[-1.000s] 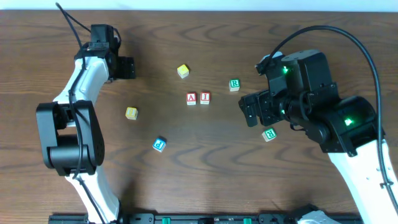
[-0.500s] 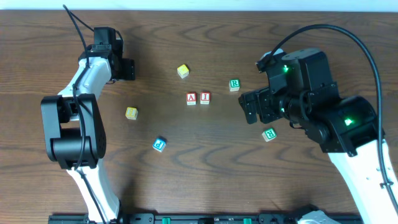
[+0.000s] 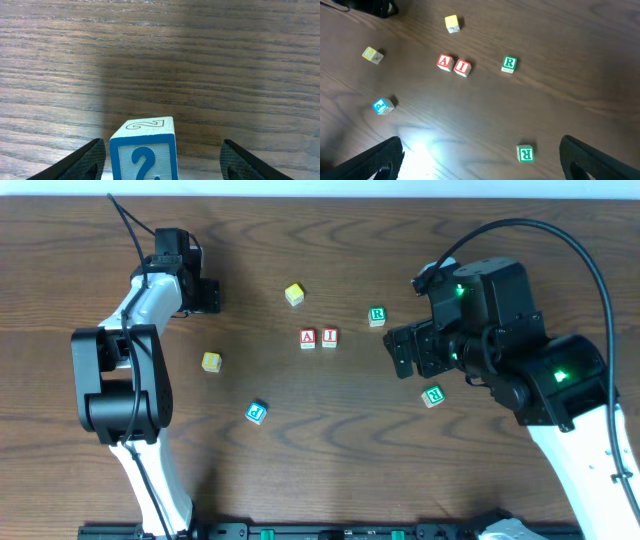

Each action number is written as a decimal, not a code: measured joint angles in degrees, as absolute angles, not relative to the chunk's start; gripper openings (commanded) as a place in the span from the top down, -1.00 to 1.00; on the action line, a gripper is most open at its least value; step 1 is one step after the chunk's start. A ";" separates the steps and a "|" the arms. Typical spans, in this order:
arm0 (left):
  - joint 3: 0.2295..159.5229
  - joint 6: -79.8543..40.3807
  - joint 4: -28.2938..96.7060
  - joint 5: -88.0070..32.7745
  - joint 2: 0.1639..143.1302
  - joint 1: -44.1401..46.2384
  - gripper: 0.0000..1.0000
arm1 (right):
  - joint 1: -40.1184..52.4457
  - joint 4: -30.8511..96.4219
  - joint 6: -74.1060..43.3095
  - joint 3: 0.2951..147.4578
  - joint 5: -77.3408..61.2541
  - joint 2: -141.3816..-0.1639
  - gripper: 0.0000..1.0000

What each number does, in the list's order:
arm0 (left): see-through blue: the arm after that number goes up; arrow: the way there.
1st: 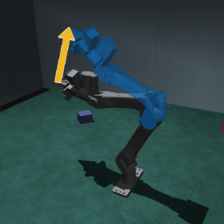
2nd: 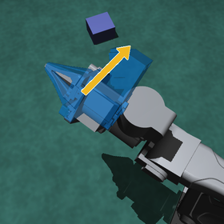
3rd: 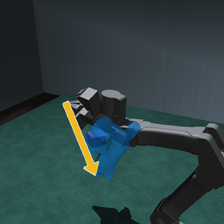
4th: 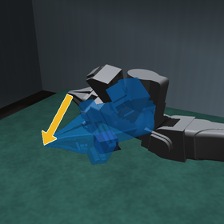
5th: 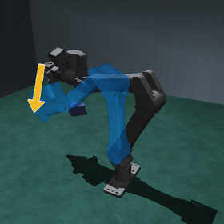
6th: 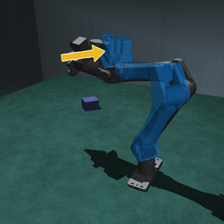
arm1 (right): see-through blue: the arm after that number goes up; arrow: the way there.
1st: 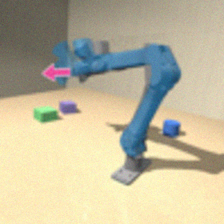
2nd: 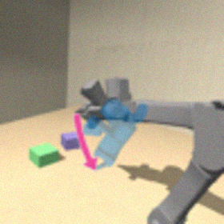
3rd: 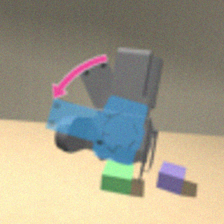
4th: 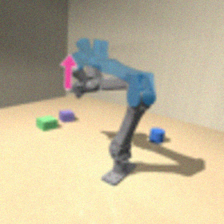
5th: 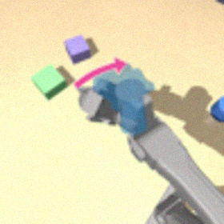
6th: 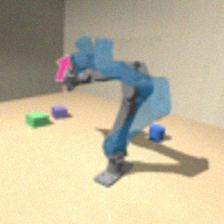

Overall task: Spell out Ai2
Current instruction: 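Reach left gripper to the blue 2 block and grasp it, then carry the blue 2 block with left gripper toward the AI blocks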

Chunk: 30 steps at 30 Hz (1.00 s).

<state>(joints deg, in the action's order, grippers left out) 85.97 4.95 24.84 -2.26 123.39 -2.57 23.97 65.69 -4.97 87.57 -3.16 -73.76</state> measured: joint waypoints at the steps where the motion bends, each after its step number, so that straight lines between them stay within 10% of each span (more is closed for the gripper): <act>1: 85.97 4.93 24.34 -2.39 123.39 -2.57 -0.42 | 23.97 65.69 -4.97 87.57 -3.16 -73.76 -0.99; 30: 85.97 2.94 23.75 -1.17 123.39 -2.57 0.40 | 23.97 65.25 -4.97 87.57 -2.28 -73.76 -0.98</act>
